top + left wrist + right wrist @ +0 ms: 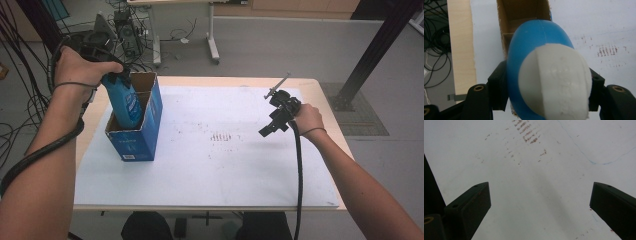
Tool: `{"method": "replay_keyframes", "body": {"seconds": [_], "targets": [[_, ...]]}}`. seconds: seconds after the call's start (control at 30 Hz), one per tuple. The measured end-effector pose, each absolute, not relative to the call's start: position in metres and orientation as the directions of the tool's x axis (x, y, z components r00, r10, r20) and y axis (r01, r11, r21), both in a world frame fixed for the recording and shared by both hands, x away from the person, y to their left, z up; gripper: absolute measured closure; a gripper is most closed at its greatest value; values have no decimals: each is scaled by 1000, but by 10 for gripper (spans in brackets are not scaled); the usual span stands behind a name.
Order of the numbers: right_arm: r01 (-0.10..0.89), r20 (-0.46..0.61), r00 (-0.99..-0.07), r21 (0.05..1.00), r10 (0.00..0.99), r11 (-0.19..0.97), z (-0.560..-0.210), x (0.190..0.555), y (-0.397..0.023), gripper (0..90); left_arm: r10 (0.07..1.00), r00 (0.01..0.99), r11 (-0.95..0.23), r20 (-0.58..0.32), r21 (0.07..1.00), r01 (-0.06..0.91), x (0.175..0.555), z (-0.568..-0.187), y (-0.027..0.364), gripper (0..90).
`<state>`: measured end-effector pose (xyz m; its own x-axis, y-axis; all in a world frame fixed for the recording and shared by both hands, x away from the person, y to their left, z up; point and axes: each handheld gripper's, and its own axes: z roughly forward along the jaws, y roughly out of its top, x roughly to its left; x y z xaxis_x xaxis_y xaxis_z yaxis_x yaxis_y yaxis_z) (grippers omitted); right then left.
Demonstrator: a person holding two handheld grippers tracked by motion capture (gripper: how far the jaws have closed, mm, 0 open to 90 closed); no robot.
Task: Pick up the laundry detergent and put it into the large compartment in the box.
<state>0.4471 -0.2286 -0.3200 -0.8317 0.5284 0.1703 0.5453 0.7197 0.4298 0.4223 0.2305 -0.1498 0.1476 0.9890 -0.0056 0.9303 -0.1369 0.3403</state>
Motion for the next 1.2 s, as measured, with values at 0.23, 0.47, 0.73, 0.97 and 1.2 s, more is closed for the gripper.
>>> {"method": "replay_keyframes", "body": {"seconds": [0.23, 0.47, 0.73, 0.97, 1.2], "targets": [[550, 173, -828, 430, 533, 716, -321, 447, -230, 31, 990, 141, -129, -11, 332, 934, 423, -162, 231, 379], [551, 178, -828, 430, 531, 715, -321, 447, -230, 31, 990, 143, -131, -14, 313, 941, 424, -175, 230, 379], [557, 185, -824, 429, 535, 711, -323, 446, -231, 31, 989, 146, -136, -12, 302, 944, 425, -187, 228, 379], [557, 183, -825, 429, 535, 711, -323, 446, -232, 31, 989, 148, -134, -22, 301, 944, 424, -196, 228, 378], [554, 181, -827, 427, 533, 715, -323, 445, -229, 31, 989, 145, -134, -16, 287, 948, 425, -206, 228, 379]]}}
